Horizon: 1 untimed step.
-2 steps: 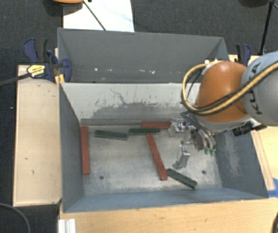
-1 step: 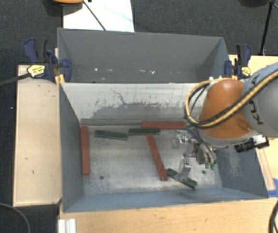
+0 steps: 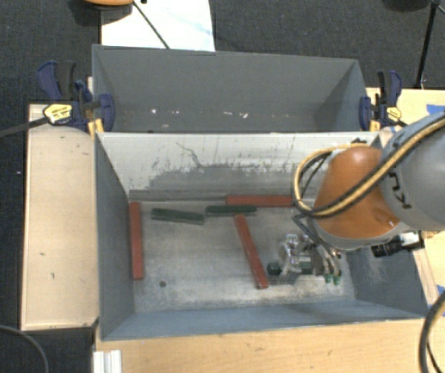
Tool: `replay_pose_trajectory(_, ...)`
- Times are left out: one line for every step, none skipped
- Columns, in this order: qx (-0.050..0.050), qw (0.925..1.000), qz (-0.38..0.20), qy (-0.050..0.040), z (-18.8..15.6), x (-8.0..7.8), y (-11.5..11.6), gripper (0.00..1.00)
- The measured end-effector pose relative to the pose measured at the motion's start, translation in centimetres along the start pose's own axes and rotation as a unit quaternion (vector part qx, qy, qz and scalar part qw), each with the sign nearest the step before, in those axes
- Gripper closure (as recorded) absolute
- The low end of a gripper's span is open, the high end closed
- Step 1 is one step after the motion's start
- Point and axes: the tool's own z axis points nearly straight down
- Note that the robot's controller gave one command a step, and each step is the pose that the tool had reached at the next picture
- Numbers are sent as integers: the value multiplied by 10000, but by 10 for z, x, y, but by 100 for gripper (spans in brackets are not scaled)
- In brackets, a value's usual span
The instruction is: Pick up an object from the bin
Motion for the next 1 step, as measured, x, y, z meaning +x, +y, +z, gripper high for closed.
replay_pose_trajectory(0, 10000, -1, 0, 0, 0, 0, 100)
